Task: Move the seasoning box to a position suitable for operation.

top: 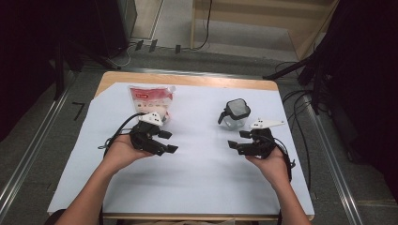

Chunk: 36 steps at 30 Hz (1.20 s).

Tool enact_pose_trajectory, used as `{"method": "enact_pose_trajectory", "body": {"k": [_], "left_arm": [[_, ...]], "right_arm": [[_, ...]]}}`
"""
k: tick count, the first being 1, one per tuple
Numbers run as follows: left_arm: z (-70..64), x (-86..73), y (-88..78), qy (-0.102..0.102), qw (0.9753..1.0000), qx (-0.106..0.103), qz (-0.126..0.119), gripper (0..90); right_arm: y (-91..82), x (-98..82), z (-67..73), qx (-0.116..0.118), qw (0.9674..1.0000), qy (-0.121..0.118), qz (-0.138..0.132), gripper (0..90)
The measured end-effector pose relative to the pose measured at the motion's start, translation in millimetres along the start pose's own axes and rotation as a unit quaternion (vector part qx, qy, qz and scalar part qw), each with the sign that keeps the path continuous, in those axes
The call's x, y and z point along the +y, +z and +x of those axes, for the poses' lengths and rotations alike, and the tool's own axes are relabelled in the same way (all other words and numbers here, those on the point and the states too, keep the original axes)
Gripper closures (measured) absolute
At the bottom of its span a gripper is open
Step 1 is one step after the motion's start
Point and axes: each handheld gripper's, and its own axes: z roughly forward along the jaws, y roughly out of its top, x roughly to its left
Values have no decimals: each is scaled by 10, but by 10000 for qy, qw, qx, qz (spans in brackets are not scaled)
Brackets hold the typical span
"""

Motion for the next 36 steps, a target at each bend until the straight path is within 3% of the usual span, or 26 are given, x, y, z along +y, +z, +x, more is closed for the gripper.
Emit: {"method": "enact_pose_trajectory", "body": {"k": [20, 27, 31, 36], "left_arm": [[-9, 3, -38, 32, 10000, 18, -51, 372], [-15, 6, -39, 5, 9999, -38, -99, 371], [-19, 5, -44, 4, 9999, -41, -109, 371], [-14, 4, -38, 17, 10000, -37, -79, 371]], "right_arm": [[-23, 19, -102, -166, 9996, 209, -127, 306], [-7, 25, -182, -358, 9985, 310, -273, 220], [16, 39, -284, -576, 9960, 534, -422, 132], [70, 47, -343, -761, 9941, 660, -401, 117]]}}
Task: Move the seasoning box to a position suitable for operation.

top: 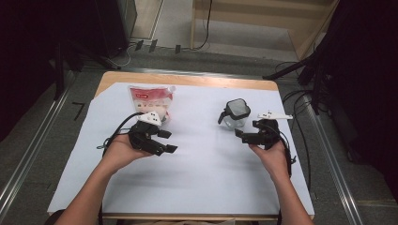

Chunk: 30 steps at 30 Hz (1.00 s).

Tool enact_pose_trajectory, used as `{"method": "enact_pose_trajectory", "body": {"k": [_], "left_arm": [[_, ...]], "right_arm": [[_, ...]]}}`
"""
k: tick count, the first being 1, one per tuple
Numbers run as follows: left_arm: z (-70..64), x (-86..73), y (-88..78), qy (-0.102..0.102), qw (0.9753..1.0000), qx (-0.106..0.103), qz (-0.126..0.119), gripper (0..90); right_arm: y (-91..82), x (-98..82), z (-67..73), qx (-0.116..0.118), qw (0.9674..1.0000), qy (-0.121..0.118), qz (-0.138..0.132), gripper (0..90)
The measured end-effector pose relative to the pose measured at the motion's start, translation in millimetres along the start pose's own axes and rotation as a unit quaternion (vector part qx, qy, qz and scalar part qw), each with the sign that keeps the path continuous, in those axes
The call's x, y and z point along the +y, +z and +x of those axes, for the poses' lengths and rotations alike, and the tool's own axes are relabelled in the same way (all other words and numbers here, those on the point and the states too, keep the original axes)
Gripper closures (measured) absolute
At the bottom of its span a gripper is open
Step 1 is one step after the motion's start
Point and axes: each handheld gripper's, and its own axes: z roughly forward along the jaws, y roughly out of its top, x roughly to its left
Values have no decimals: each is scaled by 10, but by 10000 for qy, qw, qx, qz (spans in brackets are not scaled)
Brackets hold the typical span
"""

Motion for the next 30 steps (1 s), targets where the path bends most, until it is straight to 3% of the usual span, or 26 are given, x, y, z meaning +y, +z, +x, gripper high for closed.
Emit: {"method": "enact_pose_trajectory", "body": {"k": [7, 10, 13, 21, 30], "left_arm": [[-6, -1, 4, -1, 10000, 3, 66, 371], [-7, -2, 5, -2, 10000, 5, 69, 371], [-8, -5, 3, 9, 10000, 6, 75, 371], [-14, -25, 21, -37, 10000, -26, 49, 371], [-41, -47, 35, -100, 9999, -2, 76, 368]], "right_arm": [[113, 39, -28, -279, 9996, -11, -37, 0], [138, 56, -47, -355, 9993, 15, -86, 0], [194, 86, -93, -286, 9994, 163, -107, 0], [451, 101, -151, -605, 9981, 71, 101, 0], [641, 123, -113, -745, 9972, 42, -22, 0]]}}
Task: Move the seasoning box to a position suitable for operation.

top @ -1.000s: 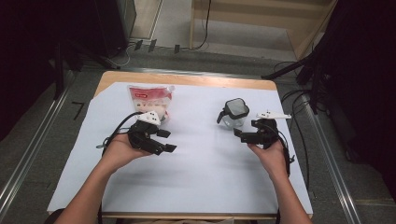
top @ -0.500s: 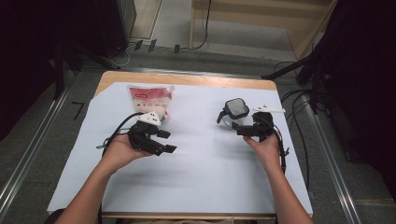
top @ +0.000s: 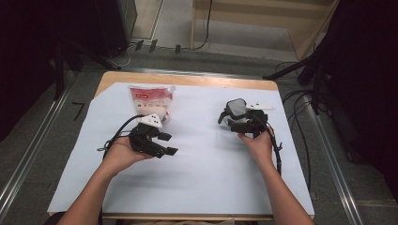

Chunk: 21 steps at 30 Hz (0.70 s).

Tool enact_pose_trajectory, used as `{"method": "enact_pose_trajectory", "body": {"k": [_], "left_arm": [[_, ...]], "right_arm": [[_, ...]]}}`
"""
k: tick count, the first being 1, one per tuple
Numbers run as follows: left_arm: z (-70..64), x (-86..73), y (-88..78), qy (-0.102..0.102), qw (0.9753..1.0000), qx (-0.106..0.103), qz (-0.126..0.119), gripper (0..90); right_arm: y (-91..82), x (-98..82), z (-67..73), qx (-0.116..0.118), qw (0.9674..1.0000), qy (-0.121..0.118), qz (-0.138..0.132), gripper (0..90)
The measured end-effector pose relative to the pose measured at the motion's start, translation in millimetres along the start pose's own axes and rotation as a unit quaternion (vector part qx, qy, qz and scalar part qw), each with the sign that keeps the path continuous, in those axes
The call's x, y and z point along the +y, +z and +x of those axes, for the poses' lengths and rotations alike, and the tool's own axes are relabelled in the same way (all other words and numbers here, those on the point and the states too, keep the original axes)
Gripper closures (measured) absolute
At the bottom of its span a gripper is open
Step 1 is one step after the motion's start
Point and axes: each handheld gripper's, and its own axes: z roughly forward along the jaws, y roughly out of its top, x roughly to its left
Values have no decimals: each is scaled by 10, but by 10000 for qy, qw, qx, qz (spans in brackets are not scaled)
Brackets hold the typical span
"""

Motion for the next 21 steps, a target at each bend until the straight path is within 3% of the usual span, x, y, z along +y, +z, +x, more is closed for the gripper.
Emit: {"method": "enact_pose_trajectory", "body": {"k": [11, 15, 21], "left_arm": [[-12, -60, -6, -123, 9999, -3, 39, 366], [-16, -68, -10, -119, 9999, 15, 15, 366], [-13, -75, -12, -254, 9996, -56, -62, 366]], "right_arm": [[138, 9, 12, -111, 9992, -68, -388, 40], [180, 7, 21, -122, 9992, -8, -393, 51], [197, -5, 11, -72, 9987, -106, -490, 143]]}}
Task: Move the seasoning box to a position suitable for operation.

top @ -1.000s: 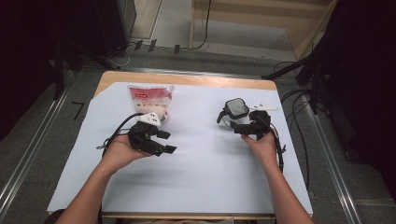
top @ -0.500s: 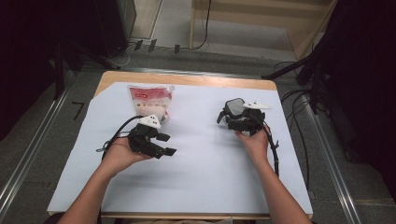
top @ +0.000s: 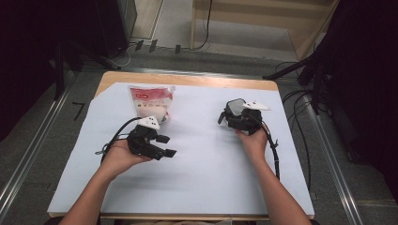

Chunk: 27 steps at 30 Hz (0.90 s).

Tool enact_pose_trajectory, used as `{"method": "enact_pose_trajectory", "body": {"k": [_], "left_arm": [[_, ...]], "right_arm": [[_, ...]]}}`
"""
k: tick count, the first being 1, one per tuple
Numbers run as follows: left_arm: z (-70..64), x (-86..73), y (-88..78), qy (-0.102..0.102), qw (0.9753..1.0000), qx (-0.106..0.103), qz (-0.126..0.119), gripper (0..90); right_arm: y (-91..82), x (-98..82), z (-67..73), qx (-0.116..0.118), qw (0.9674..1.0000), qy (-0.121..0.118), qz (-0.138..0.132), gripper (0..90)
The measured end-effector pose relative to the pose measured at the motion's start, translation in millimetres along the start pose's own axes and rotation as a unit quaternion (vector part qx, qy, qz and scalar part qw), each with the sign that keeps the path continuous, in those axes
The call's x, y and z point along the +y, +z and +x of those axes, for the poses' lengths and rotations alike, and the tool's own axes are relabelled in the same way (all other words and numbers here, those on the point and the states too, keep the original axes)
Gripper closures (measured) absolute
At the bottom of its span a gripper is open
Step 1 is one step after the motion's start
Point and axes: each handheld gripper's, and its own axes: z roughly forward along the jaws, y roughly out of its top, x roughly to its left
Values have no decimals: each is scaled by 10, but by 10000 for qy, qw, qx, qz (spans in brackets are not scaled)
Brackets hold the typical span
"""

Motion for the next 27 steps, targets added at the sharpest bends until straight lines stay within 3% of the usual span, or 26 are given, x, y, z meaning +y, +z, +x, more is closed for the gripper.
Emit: {"method": "enact_pose_trajectory", "body": {"k": [15, 21, 27], "left_arm": [[26, -8, -14, -12, 10000, 32, 8, 366], [41, -2, -30, -6, 10000, 48, -44, 366], [50, 5, -19, -17, 10000, 22, -72, 366]], "right_arm": [[4, -7, 27, -94, 9998, -124, -116, 156], [-33, 12, 39, -222, 9997, -49, -62, 156], [-113, 63, 30, -160, 9996, 49, -215, 156]]}}
